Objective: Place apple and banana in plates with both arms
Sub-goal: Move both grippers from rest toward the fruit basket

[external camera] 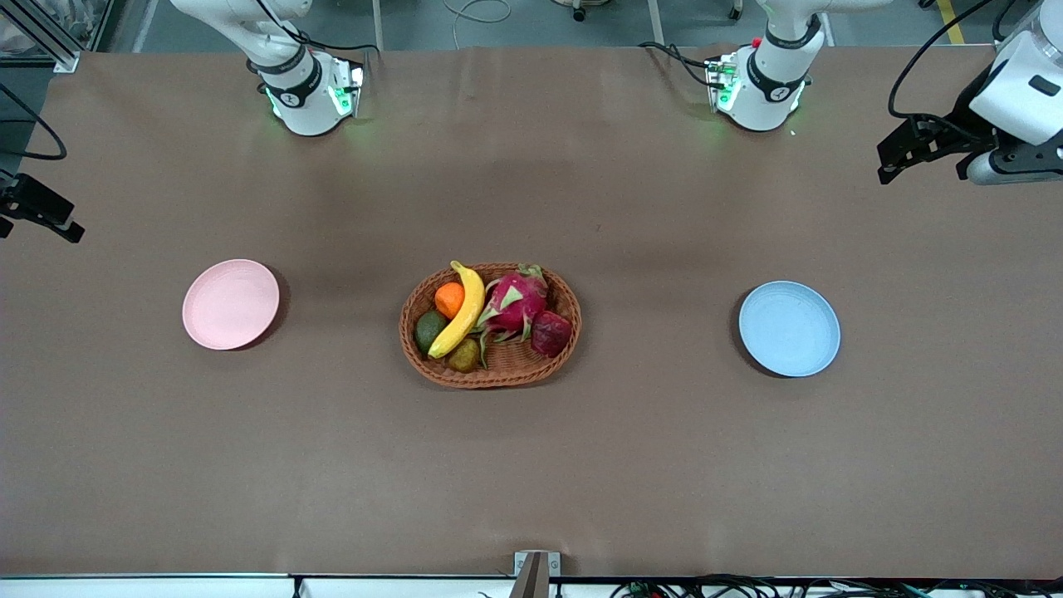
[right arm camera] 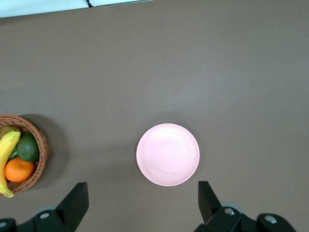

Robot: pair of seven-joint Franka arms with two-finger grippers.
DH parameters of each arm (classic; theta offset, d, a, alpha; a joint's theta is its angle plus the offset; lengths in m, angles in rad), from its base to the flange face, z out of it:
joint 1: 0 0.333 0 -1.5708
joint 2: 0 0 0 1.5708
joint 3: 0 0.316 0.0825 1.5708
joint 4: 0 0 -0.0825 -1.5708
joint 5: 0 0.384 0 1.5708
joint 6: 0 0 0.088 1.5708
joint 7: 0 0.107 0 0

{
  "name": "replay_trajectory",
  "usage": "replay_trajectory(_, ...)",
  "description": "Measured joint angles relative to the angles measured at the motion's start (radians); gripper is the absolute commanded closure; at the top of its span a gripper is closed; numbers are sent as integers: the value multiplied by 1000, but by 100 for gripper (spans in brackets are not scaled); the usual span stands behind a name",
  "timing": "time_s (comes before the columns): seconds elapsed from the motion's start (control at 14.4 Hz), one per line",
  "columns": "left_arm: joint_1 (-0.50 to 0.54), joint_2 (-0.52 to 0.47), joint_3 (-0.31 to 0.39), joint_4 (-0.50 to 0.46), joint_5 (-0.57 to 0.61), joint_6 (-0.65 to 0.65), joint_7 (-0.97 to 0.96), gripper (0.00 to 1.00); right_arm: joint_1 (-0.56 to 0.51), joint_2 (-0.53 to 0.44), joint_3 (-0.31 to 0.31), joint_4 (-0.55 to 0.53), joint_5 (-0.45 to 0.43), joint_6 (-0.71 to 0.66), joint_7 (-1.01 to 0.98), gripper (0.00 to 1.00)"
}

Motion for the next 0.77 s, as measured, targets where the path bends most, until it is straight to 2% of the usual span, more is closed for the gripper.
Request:
replay_trajectory(0.35, 0, 10, 0, 9, 0, 2, 0, 0, 1, 0, 4, 0, -32, -1, -1, 0)
replay_trajectory(0.56, -10, 71, -5, 47, 0, 5, 0, 0, 1, 0, 4, 0, -32, -1, -1, 0)
replay_trajectory(0.77, -63, 163, -13, 75, -4, 34, -35, 0, 1, 1, 4, 0, -33, -1, -1, 0)
